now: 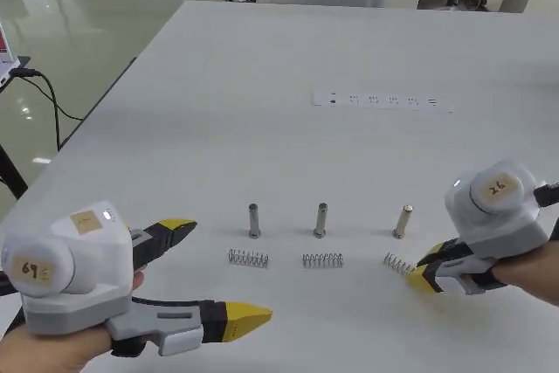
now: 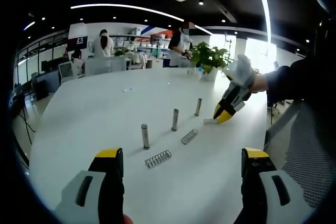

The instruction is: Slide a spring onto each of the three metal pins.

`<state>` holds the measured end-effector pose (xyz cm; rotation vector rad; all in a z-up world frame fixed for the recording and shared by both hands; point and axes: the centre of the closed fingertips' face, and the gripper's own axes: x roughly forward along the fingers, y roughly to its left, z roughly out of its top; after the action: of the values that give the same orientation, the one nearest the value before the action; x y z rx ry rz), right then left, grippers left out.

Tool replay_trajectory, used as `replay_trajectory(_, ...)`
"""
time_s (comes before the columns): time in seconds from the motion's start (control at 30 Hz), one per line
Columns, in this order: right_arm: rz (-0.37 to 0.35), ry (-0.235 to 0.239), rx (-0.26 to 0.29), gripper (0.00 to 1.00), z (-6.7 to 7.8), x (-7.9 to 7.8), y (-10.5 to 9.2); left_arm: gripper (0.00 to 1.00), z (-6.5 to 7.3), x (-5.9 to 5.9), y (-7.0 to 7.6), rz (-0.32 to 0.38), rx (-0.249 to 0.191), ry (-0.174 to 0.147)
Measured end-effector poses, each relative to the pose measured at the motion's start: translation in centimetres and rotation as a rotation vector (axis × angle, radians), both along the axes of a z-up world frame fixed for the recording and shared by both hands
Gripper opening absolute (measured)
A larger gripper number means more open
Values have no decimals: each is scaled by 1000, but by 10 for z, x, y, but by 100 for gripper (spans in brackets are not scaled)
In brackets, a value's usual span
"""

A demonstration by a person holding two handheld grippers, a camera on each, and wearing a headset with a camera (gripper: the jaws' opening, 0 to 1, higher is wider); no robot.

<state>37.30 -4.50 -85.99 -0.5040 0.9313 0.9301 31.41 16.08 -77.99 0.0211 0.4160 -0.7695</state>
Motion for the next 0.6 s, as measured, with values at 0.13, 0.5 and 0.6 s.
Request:
replay_trajectory(0.13,11,2,-10,15,-1,0,0,92,-1,0,1,2,0,3)
replay_trajectory(0.5,29,4,-37,13,-5,1,0,92,-1,0,2,5,-1,4)
replay_trajectory(0.6,34,2,-40,13,-5,1,0,92,-1,0,1,4,-1,4)
